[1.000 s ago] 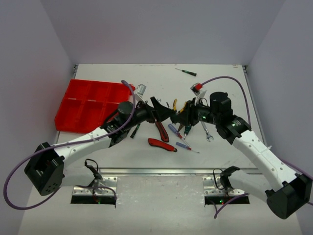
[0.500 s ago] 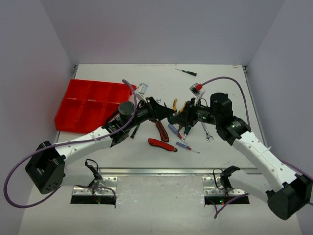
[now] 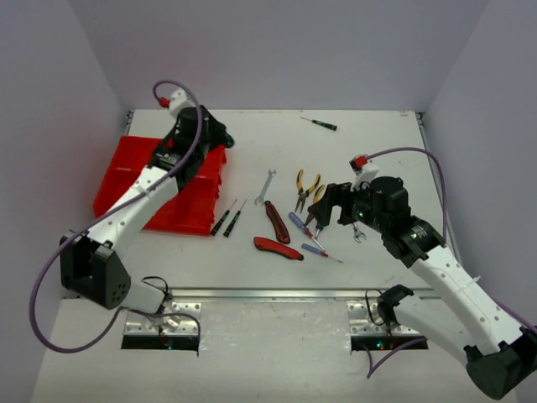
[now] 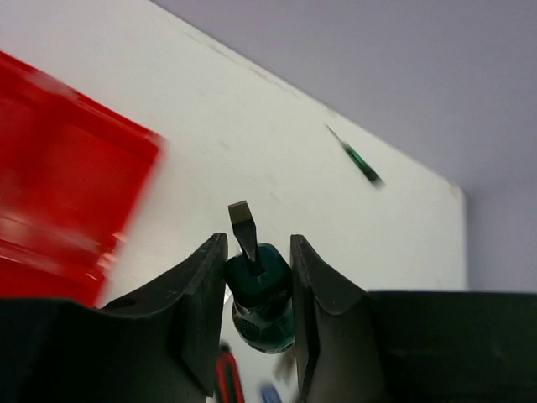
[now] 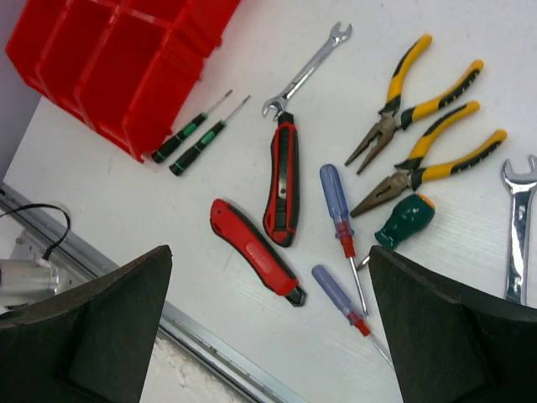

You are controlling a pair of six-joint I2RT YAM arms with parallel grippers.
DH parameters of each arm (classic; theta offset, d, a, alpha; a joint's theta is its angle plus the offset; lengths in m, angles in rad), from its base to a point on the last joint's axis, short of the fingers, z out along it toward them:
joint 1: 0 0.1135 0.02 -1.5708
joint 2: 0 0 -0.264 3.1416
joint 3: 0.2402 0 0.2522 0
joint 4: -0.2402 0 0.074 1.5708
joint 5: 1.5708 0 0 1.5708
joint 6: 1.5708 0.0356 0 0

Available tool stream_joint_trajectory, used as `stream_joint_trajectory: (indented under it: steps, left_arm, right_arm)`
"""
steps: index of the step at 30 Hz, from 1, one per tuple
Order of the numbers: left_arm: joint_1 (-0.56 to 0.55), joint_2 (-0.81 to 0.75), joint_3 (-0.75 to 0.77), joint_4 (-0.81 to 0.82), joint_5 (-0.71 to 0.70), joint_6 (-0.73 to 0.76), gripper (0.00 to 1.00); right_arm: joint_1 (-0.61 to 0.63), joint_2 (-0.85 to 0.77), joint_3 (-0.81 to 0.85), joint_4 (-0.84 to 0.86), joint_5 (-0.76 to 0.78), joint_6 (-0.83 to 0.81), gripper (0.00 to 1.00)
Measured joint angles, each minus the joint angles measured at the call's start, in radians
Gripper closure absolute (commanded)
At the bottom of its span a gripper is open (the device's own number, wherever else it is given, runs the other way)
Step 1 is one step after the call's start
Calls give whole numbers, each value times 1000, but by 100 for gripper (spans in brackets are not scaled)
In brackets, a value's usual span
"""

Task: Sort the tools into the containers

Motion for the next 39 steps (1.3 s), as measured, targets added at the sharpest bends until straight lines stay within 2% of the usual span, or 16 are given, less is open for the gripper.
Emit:
stream_joint_trajectory:
  steps: [5,10,15,18,27,29,30,31,34,37,39]
  left_arm:
    - [306,250,276,-222,-307,26,100]
    - [443,453,427,-212,-465,185,100]
    - [509,542,423,-71,-499,424,100]
    - [538,552,386,-3,-502,505,100]
    - [613,590,312,46,-459,552,95]
    - [617,605,312,44,-452,546,75]
    - [618,611,312,40,-447,542,56]
    - [618,617,313,35,-439,538,42]
    - [620,630,317,18,-412,520,23]
    - [622,633,323,-7,-381,492,16]
    - [622,633,333,-30,-366,472,0]
  right_arm:
    - [0,-52,-95,-42,27,7,1]
    - [0,-87,-170,-62,27,6,1]
    - [0,-144,-224,-59,-35,6,1]
    - [1,-155,-237,-53,-78,6,1]
    - [1,-176,-248,-43,-105,1,1]
    - [1,-183,-252,-39,-107,-1,1]
    - [1,-186,-254,-38,-107,-1,1]
    - [1,-188,-256,-38,-107,-2,1]
    - [1,-187,-262,-38,-107,-5,1]
    - [1,-182,-265,-36,-97,-5,1]
    - [1,-173,-265,-36,-77,-2,1]
